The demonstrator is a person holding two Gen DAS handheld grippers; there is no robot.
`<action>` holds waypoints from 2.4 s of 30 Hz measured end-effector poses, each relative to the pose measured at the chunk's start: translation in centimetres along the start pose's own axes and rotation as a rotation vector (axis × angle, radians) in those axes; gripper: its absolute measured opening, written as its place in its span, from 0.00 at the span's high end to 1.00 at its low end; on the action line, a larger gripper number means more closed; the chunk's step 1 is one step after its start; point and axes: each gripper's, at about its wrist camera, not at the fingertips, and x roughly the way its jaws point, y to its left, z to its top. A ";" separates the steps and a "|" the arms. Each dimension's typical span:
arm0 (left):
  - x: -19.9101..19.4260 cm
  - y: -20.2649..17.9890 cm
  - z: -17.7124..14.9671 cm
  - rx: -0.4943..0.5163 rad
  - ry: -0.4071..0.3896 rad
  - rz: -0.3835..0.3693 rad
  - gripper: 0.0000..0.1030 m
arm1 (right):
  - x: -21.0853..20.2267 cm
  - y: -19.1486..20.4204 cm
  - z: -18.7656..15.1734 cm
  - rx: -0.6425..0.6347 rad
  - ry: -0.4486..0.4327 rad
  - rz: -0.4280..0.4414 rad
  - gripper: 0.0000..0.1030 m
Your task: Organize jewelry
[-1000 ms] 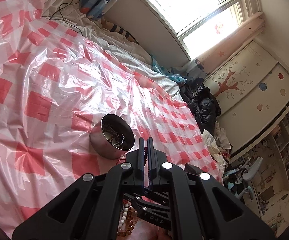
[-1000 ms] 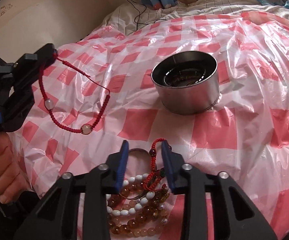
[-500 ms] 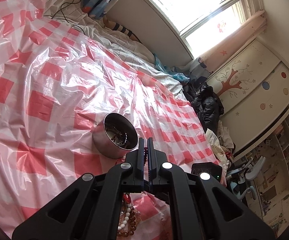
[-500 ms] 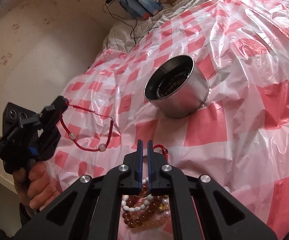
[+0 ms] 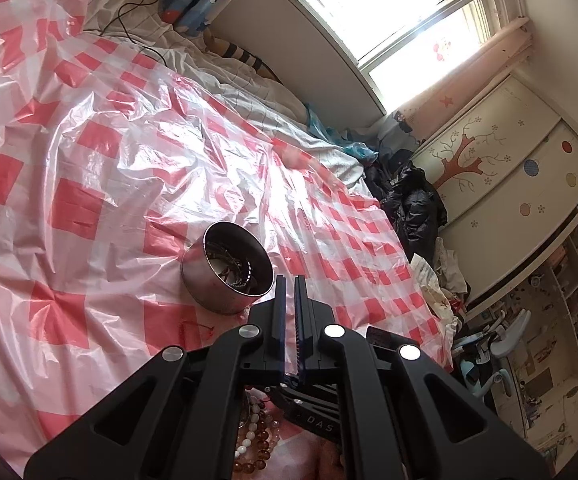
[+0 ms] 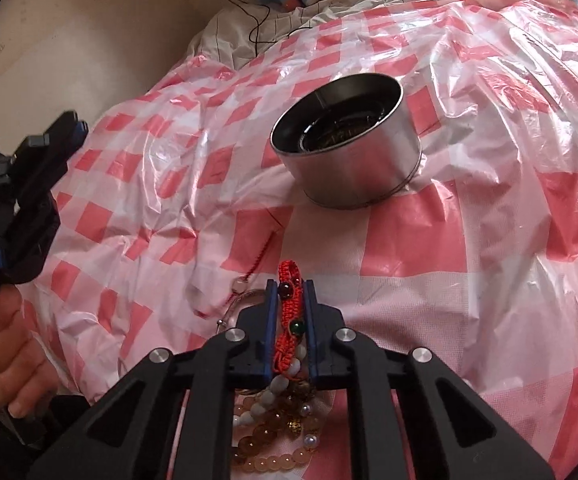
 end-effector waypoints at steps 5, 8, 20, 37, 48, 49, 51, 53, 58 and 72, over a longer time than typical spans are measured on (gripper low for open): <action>0.0 0.0 0.0 0.002 0.006 0.009 0.98 | -1.1 -1.0 0.3 0.066 -0.037 0.065 0.87; 0.8 0.5 -0.3 0.012 0.048 0.088 0.98 | -1.7 -0.8 0.5 0.065 -0.060 0.078 0.87; 7.5 1.4 -4.4 0.222 0.265 0.467 0.52 | -3.2 -2.1 0.7 0.126 -0.093 0.103 0.87; 6.7 -1.6 -4.2 0.419 0.202 0.587 0.92 | -4.2 -1.9 0.9 0.137 -0.131 0.176 0.87; 6.5 -3.6 -4.2 0.503 0.150 0.616 0.92 | -4.2 -1.9 0.9 0.138 -0.133 0.183 0.87; 6.5 -3.6 -4.2 0.504 0.147 0.615 0.92 | -4.3 -1.9 1.0 0.138 -0.133 0.184 0.87; 6.4 -3.7 -4.1 0.504 0.141 0.612 0.92 | -4.3 -1.8 1.1 0.139 -0.133 0.187 0.87; 6.3 -3.8 -4.0 0.505 0.135 0.609 0.92 | -4.3 -1.8 1.1 0.140 -0.134 0.188 0.87; 5.2 -3.6 -3.0 0.417 0.111 0.506 0.92 | -4.4 -1.8 1.1 0.145 -0.140 0.192 0.87; 2.6 -1.8 0.3 0.168 0.039 0.220 0.92 | -5.0 -1.8 2.0 0.161 -0.168 0.223 0.87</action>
